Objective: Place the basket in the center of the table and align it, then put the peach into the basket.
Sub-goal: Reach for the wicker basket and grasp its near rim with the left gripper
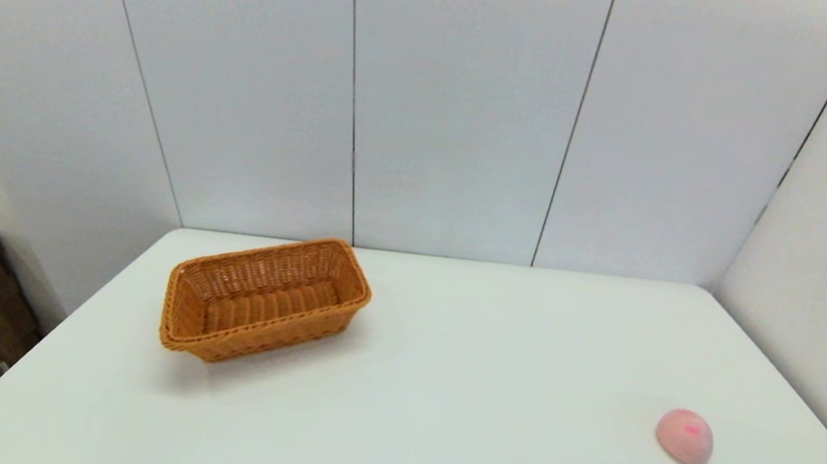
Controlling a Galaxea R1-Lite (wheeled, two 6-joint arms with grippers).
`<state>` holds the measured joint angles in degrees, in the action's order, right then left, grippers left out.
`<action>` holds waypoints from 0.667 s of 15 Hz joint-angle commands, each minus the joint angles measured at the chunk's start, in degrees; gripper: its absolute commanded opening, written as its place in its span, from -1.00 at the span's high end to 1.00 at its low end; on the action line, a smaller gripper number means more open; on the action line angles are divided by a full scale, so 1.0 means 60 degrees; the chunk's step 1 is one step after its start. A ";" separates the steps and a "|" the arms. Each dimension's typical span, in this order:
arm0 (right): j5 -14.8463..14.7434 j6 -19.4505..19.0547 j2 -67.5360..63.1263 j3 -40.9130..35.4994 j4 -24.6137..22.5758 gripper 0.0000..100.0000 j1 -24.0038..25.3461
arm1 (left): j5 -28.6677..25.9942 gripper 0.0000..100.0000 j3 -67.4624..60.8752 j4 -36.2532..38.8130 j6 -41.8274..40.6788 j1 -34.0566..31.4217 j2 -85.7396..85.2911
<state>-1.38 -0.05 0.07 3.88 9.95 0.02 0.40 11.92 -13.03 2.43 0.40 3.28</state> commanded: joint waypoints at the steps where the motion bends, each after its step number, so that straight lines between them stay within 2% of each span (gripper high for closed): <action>1: -0.0005 -0.0007 -0.0012 -0.0002 0.0012 -1.00 0.0011 | 0.0153 -1.00 0.3916 -0.0128 0.1910 -0.0140 0.5049; 3: -0.0005 -0.0007 -0.0012 -0.0002 0.0012 -1.00 0.0011 | 0.0534 -1.00 0.5059 -0.0172 0.2686 -0.0140 0.7876; 5: -0.0005 -0.0007 -0.0012 -0.0002 0.0012 -1.00 -0.0004 | 0.0519 -1.00 0.6568 -0.0186 0.4049 -0.0155 1.1377; 10: -0.0005 -0.0007 -0.0012 -0.0002 0.0012 -1.00 -0.0004 | 0.0519 -1.00 0.8750 -0.0274 0.4137 -0.0170 1.6577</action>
<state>-1.40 -0.07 0.07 3.88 9.95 0.02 3.00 49.66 -13.92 22.82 -0.40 71.03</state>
